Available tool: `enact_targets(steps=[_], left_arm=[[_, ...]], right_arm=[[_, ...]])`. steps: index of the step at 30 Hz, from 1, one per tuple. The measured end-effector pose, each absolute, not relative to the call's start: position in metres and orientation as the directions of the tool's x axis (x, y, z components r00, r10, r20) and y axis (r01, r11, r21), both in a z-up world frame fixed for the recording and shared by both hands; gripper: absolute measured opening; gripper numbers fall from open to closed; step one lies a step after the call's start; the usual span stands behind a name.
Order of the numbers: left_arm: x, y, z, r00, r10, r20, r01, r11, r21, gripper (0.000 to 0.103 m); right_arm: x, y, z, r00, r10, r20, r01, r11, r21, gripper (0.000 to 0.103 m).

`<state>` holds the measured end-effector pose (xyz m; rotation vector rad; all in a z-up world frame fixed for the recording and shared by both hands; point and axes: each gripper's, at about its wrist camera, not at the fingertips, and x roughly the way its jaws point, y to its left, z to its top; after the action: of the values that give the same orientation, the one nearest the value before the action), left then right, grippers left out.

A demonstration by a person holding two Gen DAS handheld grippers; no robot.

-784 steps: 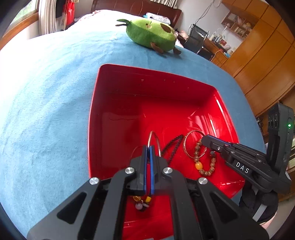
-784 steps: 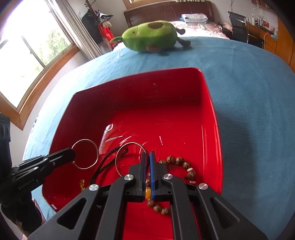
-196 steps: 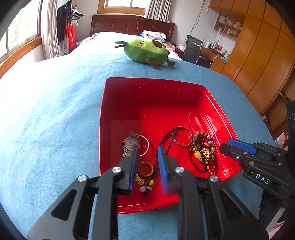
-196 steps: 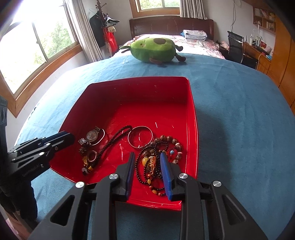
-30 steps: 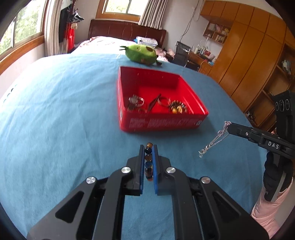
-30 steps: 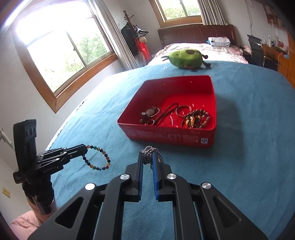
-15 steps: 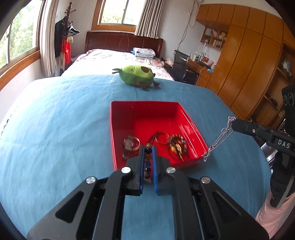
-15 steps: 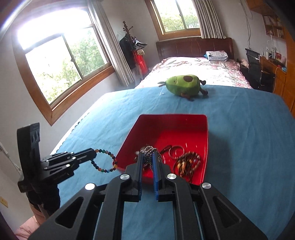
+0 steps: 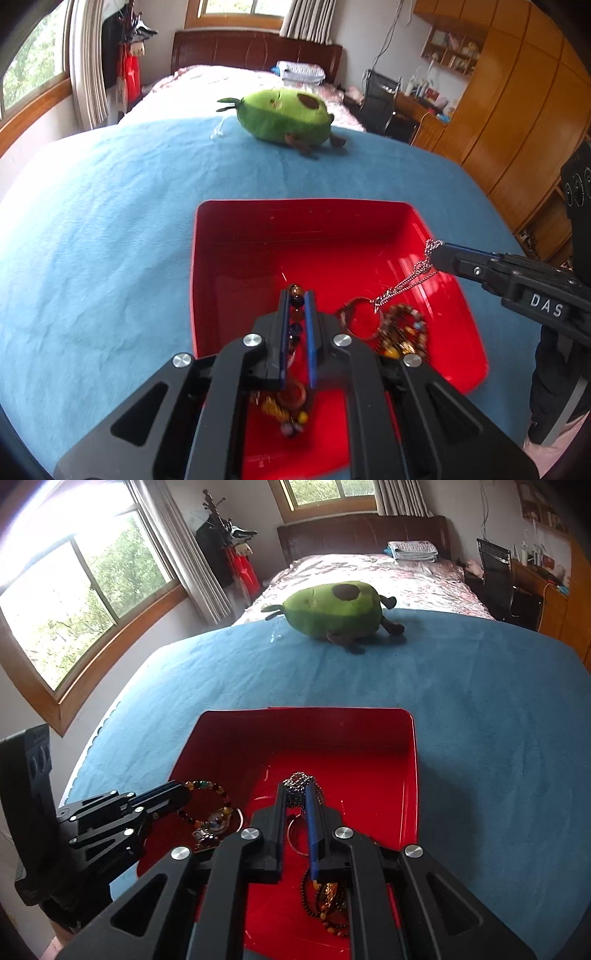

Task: Organize jewelry
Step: 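Carry the bead bracelet and silver chain into the red tin with both tools, then open both tools to release the bracelet and chain into the tin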

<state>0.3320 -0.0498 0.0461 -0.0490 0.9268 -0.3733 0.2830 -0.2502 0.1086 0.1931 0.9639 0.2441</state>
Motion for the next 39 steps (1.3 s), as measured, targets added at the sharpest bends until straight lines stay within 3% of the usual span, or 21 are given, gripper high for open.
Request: enact_targets(steps=[16, 22, 24, 26, 30, 36, 39], left_arm=[[0.364, -0.058, 0.012, 0.475, -0.296, -0.829, 0.259, 0.947, -0.190, 0.009], [0.355, -0.054, 0.015, 0.508, -0.256, -0.822, 0.228, 0.961, -0.159, 0.029], [0.350, -0.053, 0.019, 0.518, -0.261, -0.814, 0.225, 0.960, -0.164, 0.041], [0.343, -0.051, 0.025, 0.538, -0.257, -0.803, 0.224, 0.962, -0.158, 0.045], [0.328, -0.050, 0.035, 0.564, -0.254, -0.786, 0.231, 0.962, -0.145, 0.051], [0.301, -0.042, 0.050, 0.614, -0.220, -0.758, 0.206, 0.972, -0.116, 0.060], [0.286, -0.037, 0.056, 0.637, -0.201, -0.744, 0.191, 0.976, -0.100, 0.069]], right_arm=[[0.306, -0.249, 0.060, 0.466, 0.233, -0.854, -0.047, 0.970, 0.239, 0.014], [0.295, -0.249, 0.064, 0.485, 0.223, -0.846, -0.043, 0.972, 0.231, 0.022], [0.289, -0.249, 0.067, 0.492, 0.223, -0.842, -0.047, 0.972, 0.231, 0.026], [0.285, -0.248, 0.071, 0.502, 0.220, -0.837, -0.046, 0.973, 0.228, 0.038], [0.269, -0.246, 0.080, 0.519, 0.215, -0.827, -0.056, 0.974, 0.218, 0.039], [0.246, -0.244, 0.092, 0.551, 0.216, -0.806, -0.074, 0.975, 0.211, 0.051], [0.229, -0.240, 0.101, 0.585, 0.199, -0.786, -0.092, 0.979, 0.180, 0.068]])
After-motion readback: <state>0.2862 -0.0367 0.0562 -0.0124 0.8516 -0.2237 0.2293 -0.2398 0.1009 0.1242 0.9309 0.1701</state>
